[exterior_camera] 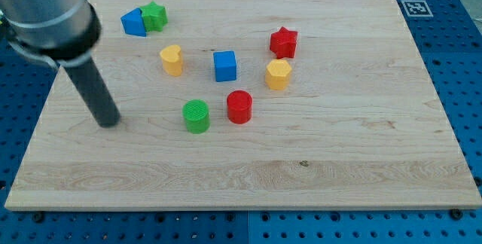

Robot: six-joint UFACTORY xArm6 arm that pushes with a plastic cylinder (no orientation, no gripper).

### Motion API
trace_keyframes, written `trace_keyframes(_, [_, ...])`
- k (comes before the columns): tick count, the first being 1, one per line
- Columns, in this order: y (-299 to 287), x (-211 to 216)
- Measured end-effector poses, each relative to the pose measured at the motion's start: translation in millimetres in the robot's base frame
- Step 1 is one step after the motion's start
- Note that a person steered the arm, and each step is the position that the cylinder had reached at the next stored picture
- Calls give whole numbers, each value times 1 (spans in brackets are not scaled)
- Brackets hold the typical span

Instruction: Move your arm towards the blue cube

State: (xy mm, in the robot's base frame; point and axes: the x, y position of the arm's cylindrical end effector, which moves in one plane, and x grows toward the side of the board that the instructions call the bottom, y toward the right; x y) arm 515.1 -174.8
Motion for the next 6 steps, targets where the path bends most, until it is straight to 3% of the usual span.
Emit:
trace_keyframes(2, [55, -48])
trace_keyframes(5, [141, -61])
trace_keyframes(6, [144, -61])
